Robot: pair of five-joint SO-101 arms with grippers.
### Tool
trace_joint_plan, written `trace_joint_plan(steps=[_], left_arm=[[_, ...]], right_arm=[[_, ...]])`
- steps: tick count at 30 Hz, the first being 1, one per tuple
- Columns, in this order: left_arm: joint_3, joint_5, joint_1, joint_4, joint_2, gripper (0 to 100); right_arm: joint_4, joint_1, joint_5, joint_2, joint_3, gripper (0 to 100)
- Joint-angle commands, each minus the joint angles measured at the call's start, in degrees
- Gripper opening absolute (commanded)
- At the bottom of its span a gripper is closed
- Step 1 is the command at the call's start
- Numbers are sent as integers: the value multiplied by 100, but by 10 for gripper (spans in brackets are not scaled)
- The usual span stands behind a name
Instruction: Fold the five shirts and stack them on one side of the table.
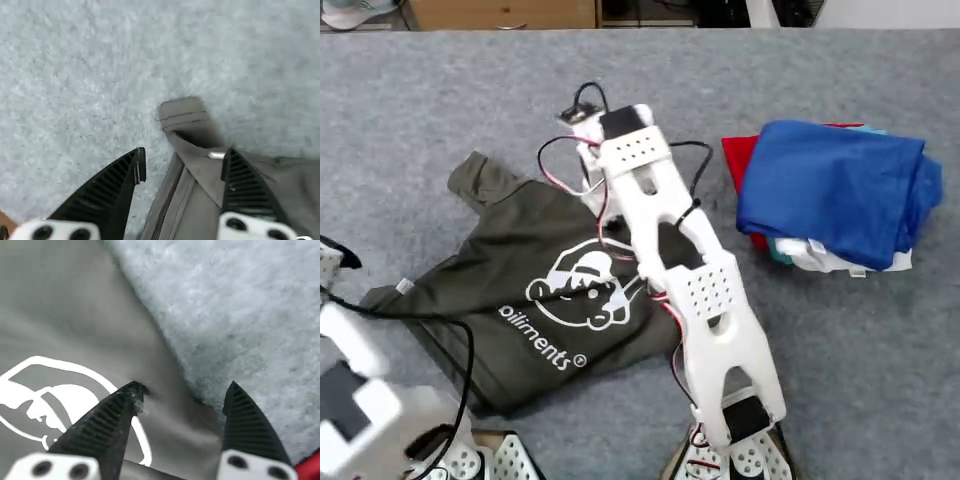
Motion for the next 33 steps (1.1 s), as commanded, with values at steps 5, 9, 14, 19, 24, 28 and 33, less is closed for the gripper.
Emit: trace_joint_plan(steps=[5, 9, 14, 19, 24, 28, 33], left_arm=[[-536, 440, -299, 756, 1657, 182], [-589, 818, -246, 985, 1798, 182], [-545, 1600, -229, 651, 1859, 182], [-642, 2004, 35, 123, 1859, 183], [-818, 2400, 695, -440, 1868, 183], [-818, 2743, 1125, -1055, 1912, 184], [-1371, 2804, 1565, -1204, 2527, 184]], right_arm=[[132, 57, -18, -31, -330, 264], [132, 57, -9, -22, -321, 264], [132, 66, -9, -31, -321, 264], [132, 66, -9, -31, -321, 264], [132, 75, -9, -31, -321, 264], [132, 101, -9, -31, -321, 264], [132, 101, -9, -22, -321, 264]])
